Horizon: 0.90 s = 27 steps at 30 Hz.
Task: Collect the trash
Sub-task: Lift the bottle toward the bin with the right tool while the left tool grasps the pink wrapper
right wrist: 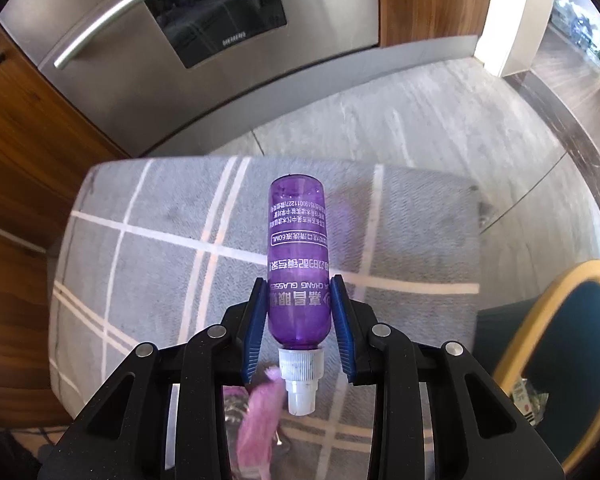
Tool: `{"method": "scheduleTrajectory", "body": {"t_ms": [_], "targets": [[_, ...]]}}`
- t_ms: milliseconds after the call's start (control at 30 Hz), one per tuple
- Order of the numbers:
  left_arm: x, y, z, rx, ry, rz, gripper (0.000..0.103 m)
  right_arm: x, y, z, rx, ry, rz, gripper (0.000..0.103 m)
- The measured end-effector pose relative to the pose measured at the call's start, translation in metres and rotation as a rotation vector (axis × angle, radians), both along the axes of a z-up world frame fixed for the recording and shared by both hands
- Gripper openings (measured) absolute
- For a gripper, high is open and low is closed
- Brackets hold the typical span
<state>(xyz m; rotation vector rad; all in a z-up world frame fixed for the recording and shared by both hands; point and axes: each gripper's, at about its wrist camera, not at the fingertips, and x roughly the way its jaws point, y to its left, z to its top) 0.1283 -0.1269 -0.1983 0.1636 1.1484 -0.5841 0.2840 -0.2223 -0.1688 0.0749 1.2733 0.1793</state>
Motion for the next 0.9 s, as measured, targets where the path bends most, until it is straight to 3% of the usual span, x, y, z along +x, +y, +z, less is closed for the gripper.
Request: {"method": "scheduleTrajectory", "body": {"t_ms": [267,433,500,567,633,733,900], "targets": [[-0.005,0.0,0.022,-0.007,-0.06,-0.005,0.0,-0.022,-0.037,0.034,0.014,-0.048,-0.079,0.033],[-0.011,0.0,0.026,0.003,-0.048,0.0,0.0,-0.039,-0.052,0.056,0.02,-0.08,-0.122,0.033],[-0.008,0.0,0.022,0.001,-0.024,0.012,0.006,-0.047,-0.058,0.07,0.04,-0.105,-0.142,0.033],[-0.008,-0.002,0.022,0.006,-0.033,0.013,0.028,-0.056,-0.065,0.083,0.062,-0.131,-0.16,0.033],[-0.006,-0.005,0.023,0.008,-0.045,0.018,0.044,-0.066,-0.07,0.095,0.055,-0.154,-0.161,0.033],[-0.003,-0.014,0.02,0.031,-0.04,0.039,0.052,-0.081,-0.081,0.114,0.067,-0.183,-0.182,0.033],[0.0,-0.035,0.0,0.112,-0.043,0.025,0.053,-0.107,-0.102,0.137,0.09,-0.233,-0.211,0.033]]}}
